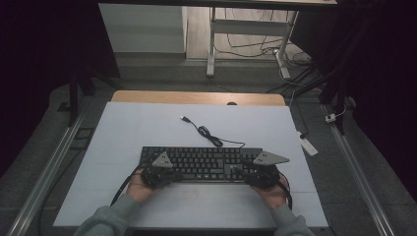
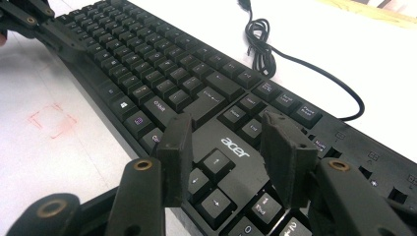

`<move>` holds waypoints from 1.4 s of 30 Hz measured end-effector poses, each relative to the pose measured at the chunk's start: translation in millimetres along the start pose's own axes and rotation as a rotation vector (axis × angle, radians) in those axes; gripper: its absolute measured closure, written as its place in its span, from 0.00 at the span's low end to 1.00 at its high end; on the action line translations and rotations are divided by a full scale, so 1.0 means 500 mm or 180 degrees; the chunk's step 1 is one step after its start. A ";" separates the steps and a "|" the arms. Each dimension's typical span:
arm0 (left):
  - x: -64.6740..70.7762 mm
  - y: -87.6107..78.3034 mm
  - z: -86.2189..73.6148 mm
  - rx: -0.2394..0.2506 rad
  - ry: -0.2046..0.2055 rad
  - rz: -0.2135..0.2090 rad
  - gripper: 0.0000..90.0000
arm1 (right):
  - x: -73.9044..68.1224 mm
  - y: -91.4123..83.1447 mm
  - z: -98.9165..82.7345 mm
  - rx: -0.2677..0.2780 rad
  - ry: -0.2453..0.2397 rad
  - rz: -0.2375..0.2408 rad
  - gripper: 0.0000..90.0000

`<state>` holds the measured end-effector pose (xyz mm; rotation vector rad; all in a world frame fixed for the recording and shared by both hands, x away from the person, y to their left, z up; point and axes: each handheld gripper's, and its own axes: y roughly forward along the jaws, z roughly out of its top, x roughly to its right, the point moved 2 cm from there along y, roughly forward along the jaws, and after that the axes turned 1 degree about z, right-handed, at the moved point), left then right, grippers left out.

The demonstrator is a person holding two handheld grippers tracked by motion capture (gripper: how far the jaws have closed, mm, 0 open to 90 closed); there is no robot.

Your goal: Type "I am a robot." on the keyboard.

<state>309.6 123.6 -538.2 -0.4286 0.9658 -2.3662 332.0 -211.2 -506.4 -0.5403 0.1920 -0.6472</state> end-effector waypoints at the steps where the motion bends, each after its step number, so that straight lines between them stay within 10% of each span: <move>1: 0.000 0.002 -0.001 -0.0027 0.0008 0.0026 0.99 | 0.000 0.000 0.000 -0.0001 -0.0002 0.0001 0.62; 15: -0.012 -0.053 0.007 0.0404 -0.0147 0.0133 0.86 | 0.002 -0.004 -0.002 -0.0004 0.0007 0.0003 0.62; 26: -0.035 -0.083 -0.001 0.0471 -0.0401 0.0246 0.52 | 0.006 -0.026 -0.015 0.0068 0.0022 -0.0019 0.62; 42: -0.059 -0.104 -0.008 0.0503 -0.0616 0.0323 0.42 | 0.009 -0.032 -0.027 0.0029 0.0020 -0.0032 0.61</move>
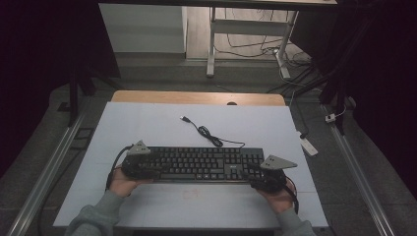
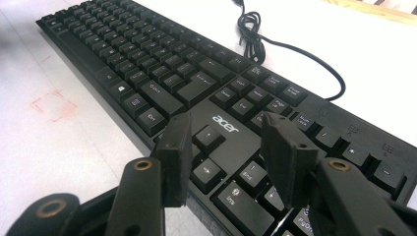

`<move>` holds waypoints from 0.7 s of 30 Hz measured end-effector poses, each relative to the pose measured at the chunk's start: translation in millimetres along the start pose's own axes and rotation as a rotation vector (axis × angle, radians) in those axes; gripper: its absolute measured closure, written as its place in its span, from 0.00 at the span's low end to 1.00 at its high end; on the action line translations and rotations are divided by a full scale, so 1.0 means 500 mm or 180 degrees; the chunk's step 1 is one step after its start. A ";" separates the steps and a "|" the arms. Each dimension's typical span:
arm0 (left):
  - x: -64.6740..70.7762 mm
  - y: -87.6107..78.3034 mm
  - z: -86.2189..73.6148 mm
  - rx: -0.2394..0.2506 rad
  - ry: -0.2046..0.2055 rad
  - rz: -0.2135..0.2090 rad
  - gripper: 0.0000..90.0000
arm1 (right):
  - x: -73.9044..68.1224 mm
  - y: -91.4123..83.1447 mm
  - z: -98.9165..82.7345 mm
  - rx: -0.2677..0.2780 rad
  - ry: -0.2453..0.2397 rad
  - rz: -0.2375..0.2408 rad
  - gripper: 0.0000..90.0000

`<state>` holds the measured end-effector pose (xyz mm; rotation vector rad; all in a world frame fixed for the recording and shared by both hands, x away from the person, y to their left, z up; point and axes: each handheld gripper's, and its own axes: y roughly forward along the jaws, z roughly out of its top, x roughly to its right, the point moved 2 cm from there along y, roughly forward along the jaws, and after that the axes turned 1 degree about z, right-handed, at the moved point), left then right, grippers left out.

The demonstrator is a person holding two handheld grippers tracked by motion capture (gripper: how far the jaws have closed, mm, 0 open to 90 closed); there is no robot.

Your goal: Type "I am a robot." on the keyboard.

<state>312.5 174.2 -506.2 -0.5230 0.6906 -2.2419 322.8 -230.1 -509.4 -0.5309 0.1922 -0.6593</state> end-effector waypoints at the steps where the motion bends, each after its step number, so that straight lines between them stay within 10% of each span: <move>1: -0.001 -0.001 0.000 0.0003 -0.0008 0.0002 0.42 | 0.000 0.000 0.000 -0.0003 -0.0003 -0.0004 0.61; 21: -0.035 -0.007 -0.002 -0.0007 -0.0123 0.0165 0.44 | 0.003 0.003 -0.003 -0.0057 0.0011 -0.0050 0.62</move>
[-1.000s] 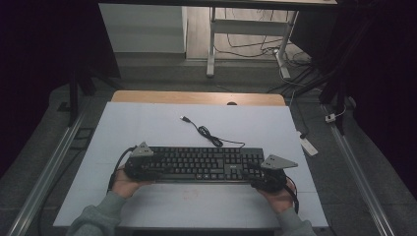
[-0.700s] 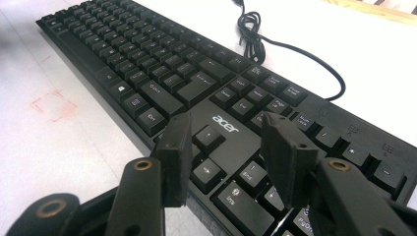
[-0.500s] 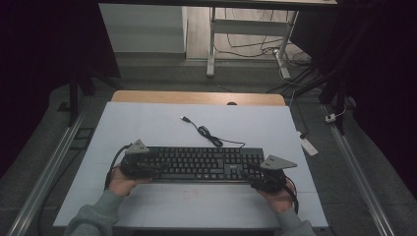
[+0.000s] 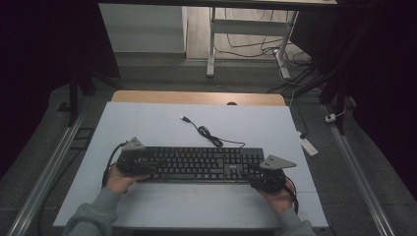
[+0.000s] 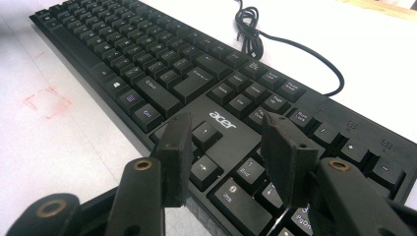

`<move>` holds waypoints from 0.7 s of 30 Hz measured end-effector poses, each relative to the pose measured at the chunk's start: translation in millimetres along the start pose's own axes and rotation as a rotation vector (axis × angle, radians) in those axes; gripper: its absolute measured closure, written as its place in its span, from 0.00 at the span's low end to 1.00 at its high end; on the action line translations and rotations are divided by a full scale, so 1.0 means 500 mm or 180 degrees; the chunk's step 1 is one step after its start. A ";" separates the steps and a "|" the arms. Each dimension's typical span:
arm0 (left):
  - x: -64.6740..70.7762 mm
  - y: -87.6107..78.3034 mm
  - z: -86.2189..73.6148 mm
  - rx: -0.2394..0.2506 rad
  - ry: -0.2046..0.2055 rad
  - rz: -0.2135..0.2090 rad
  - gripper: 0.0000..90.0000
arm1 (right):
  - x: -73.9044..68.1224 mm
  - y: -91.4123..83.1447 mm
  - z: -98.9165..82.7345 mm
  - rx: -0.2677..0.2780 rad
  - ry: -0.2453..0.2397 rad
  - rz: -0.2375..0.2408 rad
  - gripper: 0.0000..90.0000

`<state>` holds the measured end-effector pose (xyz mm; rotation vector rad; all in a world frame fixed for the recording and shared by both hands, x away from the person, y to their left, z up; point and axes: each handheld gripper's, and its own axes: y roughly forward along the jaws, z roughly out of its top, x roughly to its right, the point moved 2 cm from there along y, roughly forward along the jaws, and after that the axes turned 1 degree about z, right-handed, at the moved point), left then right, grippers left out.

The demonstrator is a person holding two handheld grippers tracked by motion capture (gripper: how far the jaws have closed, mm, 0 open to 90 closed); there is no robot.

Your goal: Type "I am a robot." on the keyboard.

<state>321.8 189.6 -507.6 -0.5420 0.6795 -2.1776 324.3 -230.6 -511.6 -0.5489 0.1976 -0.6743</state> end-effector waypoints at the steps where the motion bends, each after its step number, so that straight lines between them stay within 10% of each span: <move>1: -0.002 0.001 -0.001 -0.0009 0.0002 0.0015 0.45 | 0.000 0.000 0.000 -0.0003 0.0005 0.0000 0.61; 21: -0.024 0.010 -0.022 -0.0317 0.0153 0.0183 0.99 | 0.002 0.001 -0.002 -0.0024 0.0002 -0.0003 0.62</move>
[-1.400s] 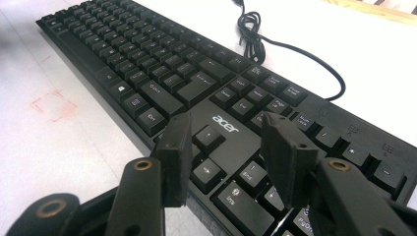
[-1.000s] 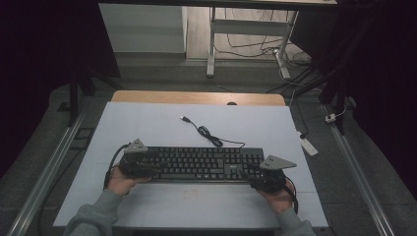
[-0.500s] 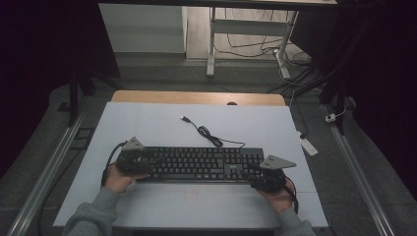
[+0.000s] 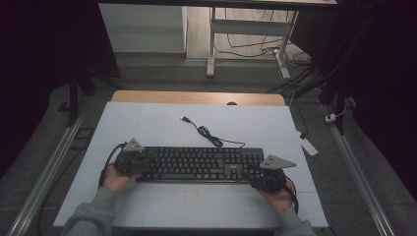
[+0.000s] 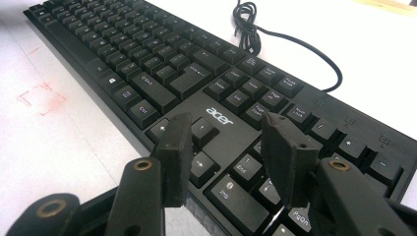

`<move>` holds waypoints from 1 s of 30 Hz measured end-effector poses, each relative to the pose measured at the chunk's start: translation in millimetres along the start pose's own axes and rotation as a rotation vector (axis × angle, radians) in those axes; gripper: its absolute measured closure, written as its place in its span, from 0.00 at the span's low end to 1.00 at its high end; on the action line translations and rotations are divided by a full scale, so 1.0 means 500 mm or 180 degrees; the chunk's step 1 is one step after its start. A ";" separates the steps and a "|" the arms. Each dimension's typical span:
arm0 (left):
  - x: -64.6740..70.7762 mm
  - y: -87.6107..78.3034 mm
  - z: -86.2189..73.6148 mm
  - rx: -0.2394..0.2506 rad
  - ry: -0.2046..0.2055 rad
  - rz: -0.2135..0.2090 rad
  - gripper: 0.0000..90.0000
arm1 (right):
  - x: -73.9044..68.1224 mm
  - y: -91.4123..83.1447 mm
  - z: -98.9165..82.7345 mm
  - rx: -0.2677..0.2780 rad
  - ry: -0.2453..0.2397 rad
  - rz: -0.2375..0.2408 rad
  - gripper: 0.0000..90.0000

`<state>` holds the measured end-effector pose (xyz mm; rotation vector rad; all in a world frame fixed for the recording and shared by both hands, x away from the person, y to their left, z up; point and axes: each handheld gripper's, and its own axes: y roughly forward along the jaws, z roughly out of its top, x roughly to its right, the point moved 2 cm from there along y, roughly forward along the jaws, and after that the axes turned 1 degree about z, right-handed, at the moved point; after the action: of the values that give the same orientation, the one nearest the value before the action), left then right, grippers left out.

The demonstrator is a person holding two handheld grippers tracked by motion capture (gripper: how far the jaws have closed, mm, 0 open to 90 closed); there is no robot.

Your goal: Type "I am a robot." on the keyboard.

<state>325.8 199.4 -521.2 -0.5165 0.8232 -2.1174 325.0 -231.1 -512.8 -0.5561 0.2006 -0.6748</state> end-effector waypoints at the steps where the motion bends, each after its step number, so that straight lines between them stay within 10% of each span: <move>1: 0.000 0.002 -0.001 -0.0032 0.0012 0.0014 0.99 | 0.000 0.000 0.000 0.0002 -0.0001 -0.0002 0.62; 30: 0.002 0.030 -0.017 -0.0272 0.0071 0.0132 0.99 | 0.000 0.000 0.001 0.0001 -0.0002 0.0000 0.61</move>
<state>327.8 194.7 -537.6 -0.5169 0.9325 -2.0604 324.9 -230.9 -512.6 -0.5562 0.1999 -0.6746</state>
